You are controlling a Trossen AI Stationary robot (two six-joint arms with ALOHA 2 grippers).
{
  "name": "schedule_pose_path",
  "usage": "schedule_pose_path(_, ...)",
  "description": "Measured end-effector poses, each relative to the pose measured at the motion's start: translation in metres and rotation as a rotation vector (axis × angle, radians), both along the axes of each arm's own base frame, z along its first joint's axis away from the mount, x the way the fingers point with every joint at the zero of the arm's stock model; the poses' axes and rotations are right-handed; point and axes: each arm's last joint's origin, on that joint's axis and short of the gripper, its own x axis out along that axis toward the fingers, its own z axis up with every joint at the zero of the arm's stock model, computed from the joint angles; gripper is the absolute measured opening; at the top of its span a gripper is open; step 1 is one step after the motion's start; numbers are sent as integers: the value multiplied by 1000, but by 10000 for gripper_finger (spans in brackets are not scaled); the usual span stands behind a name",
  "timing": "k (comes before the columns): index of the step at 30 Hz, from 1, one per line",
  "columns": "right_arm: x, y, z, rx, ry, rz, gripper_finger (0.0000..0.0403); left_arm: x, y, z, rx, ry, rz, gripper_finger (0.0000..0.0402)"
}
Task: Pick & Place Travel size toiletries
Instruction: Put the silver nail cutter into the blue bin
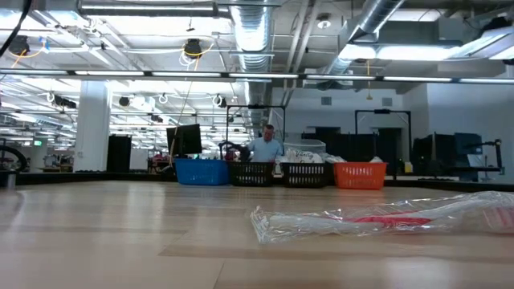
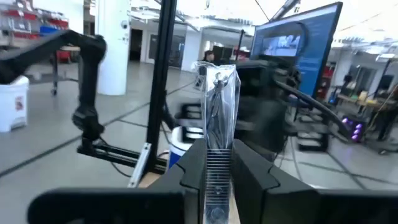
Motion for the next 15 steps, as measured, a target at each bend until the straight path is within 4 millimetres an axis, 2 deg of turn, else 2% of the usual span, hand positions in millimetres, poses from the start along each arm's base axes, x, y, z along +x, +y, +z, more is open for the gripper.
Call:
schedule_pose_path(3, 11, 3, -6, -33, -18, -14, 44, 7, -13, -5, 40, -107, -47, 102)
schedule_pose_path(8, 26, 4, -18, -73, -15, -38, 47, 13, -9, -10, 54, -128, 36, 106)
schedule_pose_path(11, 32, 2, -24, -96, 9, -60, 47, 15, -5, -12, 60, -104, 51, 128)
schedule_pose_path(15, 38, -3, -30, -114, 40, -85, 47, 15, -5, -13, 63, -98, 51, 181)
